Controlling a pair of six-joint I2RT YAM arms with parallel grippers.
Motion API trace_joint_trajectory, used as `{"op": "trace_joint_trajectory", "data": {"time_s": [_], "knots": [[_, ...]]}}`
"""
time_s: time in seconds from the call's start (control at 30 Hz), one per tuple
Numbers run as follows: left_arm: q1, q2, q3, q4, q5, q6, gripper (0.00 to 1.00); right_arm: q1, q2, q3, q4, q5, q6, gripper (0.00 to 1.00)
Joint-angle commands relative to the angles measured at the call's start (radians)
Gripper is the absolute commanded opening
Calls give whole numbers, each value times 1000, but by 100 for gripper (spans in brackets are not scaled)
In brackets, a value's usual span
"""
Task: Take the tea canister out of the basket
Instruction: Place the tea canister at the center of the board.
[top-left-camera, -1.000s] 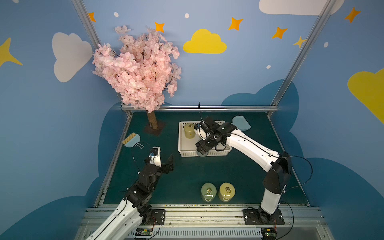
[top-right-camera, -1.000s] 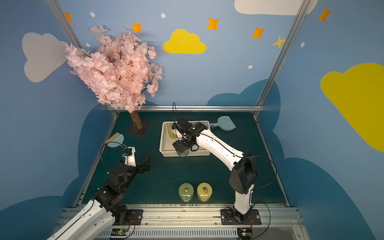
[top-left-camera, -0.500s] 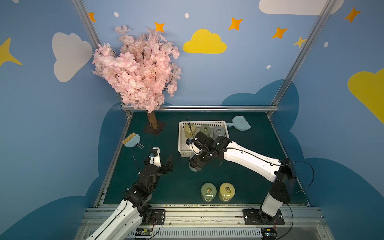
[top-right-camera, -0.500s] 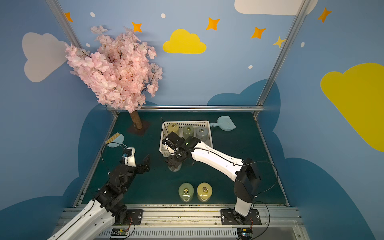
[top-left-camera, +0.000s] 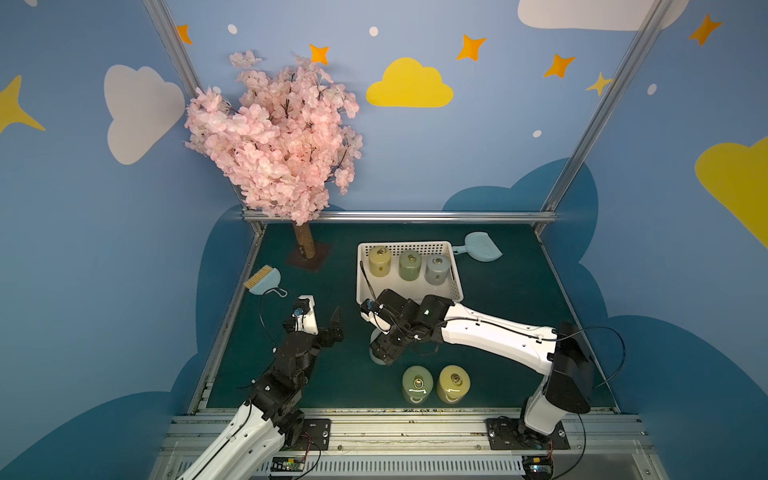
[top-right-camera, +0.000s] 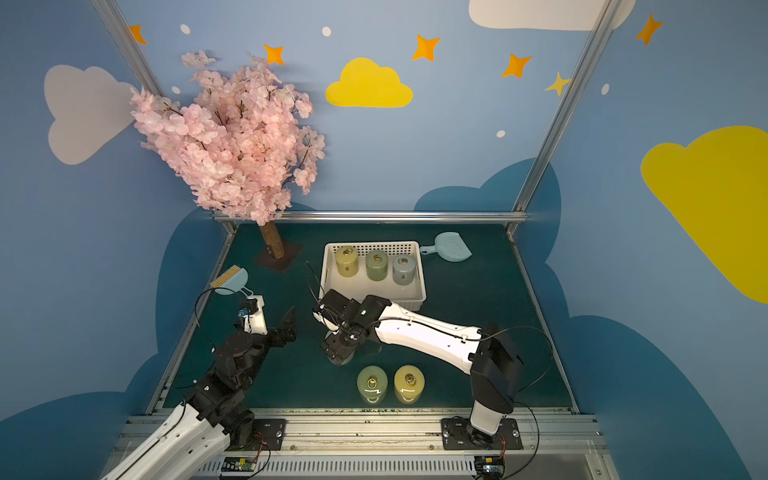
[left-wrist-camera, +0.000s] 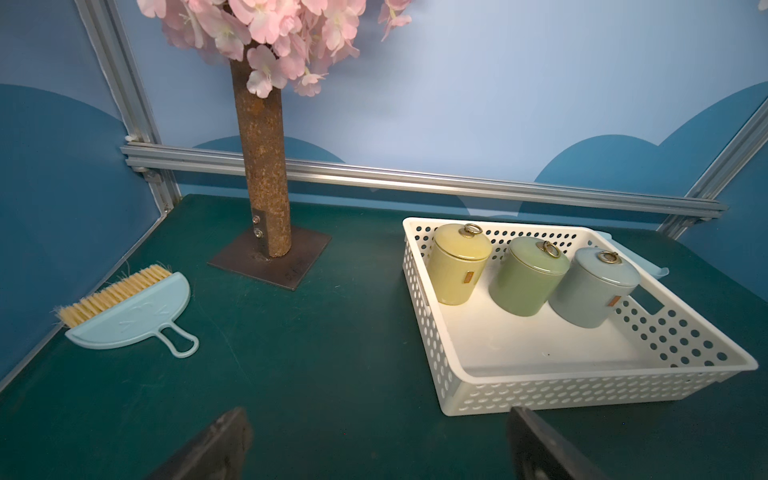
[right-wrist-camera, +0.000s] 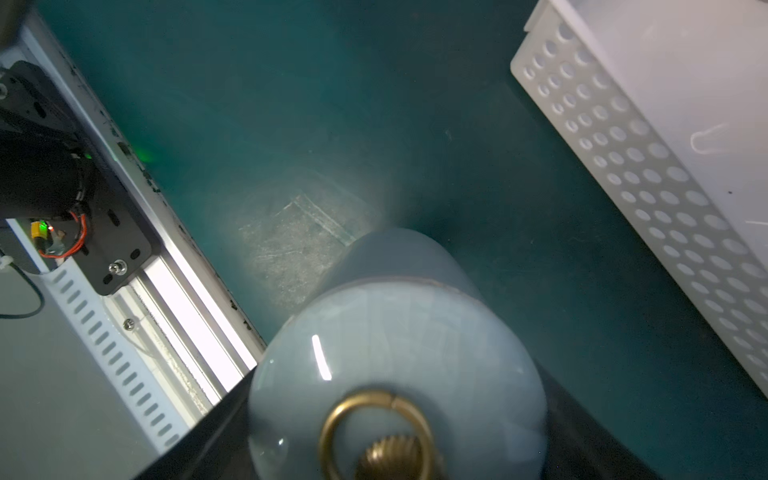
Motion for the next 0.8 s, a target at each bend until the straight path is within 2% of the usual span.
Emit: {"op": "trace_joint_trajectory", "data": {"time_s": [0.0, 0.77], "knots": [[5, -29, -10, -21, -38, -5, 100, 35, -62, -12, 81, 11, 18, 56], [5, -103, -33, -38, -90, -14, 100, 208, 4, -75, 132, 87, 118, 56]]}}
